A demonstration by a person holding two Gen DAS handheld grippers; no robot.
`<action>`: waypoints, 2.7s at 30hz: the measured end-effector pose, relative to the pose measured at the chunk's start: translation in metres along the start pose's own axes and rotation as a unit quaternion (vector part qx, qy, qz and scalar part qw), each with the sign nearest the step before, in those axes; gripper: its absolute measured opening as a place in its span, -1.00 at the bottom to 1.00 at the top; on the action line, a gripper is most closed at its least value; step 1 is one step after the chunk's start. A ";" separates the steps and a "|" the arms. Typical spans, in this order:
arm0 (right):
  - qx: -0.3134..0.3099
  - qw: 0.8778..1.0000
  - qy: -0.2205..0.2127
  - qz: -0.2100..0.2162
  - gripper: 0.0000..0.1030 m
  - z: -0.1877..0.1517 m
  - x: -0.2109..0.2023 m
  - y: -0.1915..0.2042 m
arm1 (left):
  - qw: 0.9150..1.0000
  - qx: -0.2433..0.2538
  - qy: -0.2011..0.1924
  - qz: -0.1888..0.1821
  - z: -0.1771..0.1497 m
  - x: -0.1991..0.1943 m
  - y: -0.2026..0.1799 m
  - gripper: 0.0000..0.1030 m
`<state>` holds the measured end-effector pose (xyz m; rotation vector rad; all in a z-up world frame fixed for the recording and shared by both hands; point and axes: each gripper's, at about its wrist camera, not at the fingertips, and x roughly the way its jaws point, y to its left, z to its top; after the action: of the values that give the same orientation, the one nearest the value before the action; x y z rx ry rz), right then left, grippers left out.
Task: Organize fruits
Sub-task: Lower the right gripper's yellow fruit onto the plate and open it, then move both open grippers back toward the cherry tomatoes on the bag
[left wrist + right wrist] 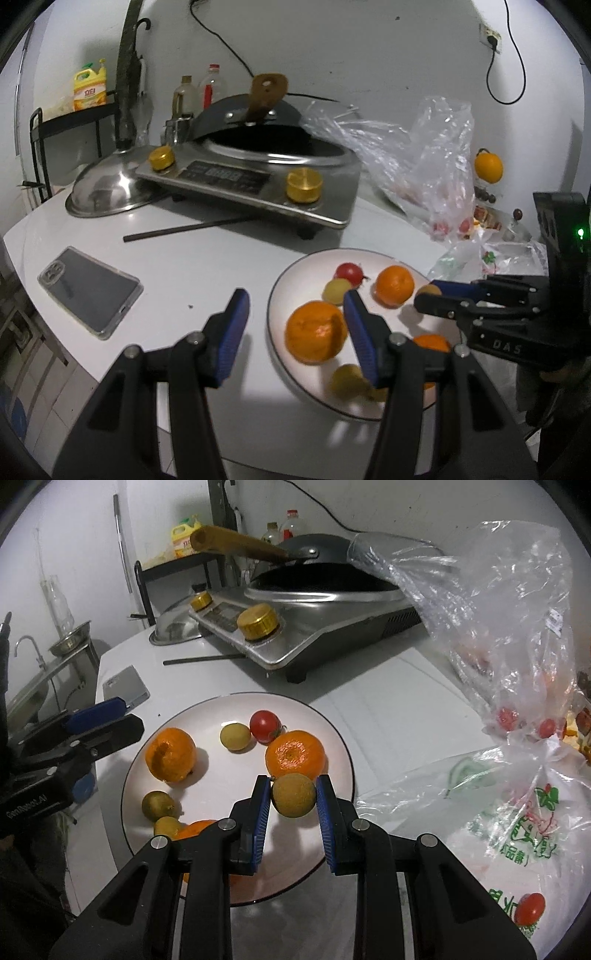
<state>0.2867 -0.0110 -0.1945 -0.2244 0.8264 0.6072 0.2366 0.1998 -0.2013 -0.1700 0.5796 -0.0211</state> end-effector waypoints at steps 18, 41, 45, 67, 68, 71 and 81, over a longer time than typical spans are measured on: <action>0.004 1.000 0.011 -0.007 -0.47 -0.002 0.006 -0.004 | 1.000 0.003 0.008 -0.004 -0.007 0.000 -0.005 0.06; 0.008 0.999 -0.034 -0.008 -0.46 -0.010 -0.048 -0.003 | 0.999 0.032 -0.009 -0.005 -0.009 -0.036 -0.040 0.06; 0.008 0.999 -0.042 -0.010 -0.46 -0.012 -0.059 -0.003 | 0.999 0.037 -0.012 -0.006 -0.010 -0.042 -0.047 0.06; 0.018 0.996 -0.084 -0.023 -0.46 -0.037 -0.121 -0.019 | 0.997 0.071 -0.028 -0.024 -0.019 -0.069 -0.100 0.06; 0.019 0.996 -0.086 -0.025 -0.46 -0.039 -0.125 -0.022 | 0.997 0.073 -0.029 -0.026 -0.020 -0.069 -0.103 0.06; 0.021 0.995 -0.091 -0.031 -0.46 -0.045 -0.134 -0.028 | 0.996 0.080 -0.028 -0.032 -0.020 -0.068 -0.116 0.06; 0.044 0.992 -0.108 -0.049 -0.45 -0.064 -0.162 -0.056 | 0.993 0.100 -0.033 -0.054 -0.022 -0.069 -0.157 0.43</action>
<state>0.1953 -0.1505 -0.1191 -0.1154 0.6265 0.4927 0.1712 0.0461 -0.1563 -0.0065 0.4980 -0.1777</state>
